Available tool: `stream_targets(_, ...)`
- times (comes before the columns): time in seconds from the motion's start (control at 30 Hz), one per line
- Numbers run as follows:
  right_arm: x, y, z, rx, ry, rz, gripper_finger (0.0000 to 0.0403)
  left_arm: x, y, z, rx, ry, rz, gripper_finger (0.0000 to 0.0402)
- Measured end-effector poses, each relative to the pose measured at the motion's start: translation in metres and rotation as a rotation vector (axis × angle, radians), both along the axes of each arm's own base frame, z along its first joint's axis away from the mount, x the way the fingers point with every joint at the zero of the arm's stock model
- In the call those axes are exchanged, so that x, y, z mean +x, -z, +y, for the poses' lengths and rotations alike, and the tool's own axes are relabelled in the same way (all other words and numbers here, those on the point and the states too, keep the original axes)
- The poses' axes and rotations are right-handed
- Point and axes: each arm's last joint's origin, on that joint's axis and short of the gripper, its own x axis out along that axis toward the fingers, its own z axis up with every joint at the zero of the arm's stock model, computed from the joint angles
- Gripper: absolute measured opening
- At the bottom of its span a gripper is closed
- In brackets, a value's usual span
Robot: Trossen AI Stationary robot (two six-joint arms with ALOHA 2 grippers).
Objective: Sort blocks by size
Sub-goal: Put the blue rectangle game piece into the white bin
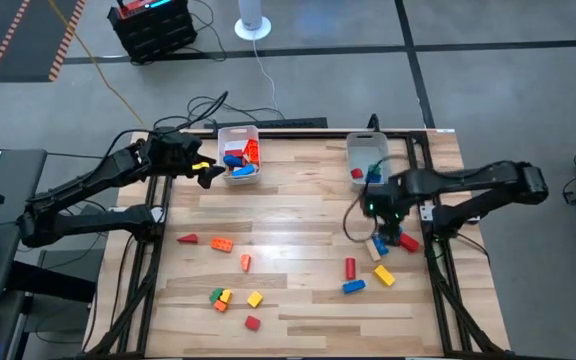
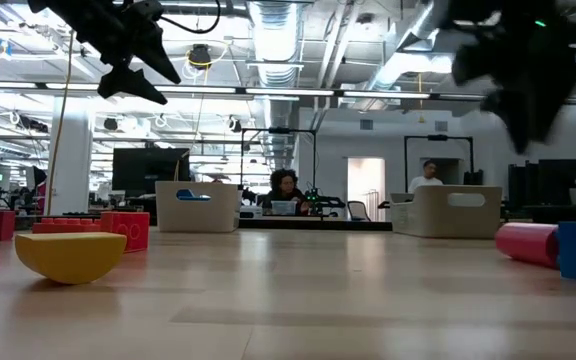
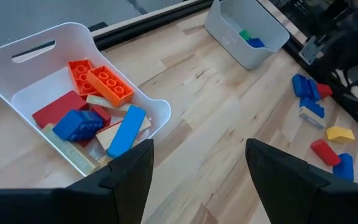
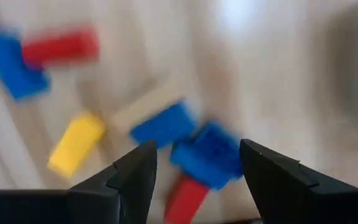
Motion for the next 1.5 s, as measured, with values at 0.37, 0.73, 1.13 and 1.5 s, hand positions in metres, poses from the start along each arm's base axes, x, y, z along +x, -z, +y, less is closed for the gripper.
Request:
stream_targets(0.37, -0.001, 0.052, 0.028, 0.006, -0.332, 0.290, 0.0260, 0.000, 0.001, -0.001, -0.032, 0.014, 0.004, 0.0247)
stream_targets(0.73, 0.014, 0.076, 0.037, -0.041, -0.475, 0.349, 0.0245, -0.001, 0.003, -0.002, -0.039, 0.016, 0.020, 0.0247)
stream_targets(1.13, 0.021, 0.108, 0.038, -0.020, -0.486, 0.458, 0.0181, -0.002, 0.003, -0.002, -0.017, 0.032, 0.033, 0.0247)
stream_targets(1.5, 0.027, 0.090, 0.037, -0.023, -0.434, 0.450, 0.0116, -0.003, 0.006, -0.003, -0.035, 0.032, 0.062, 0.0247)
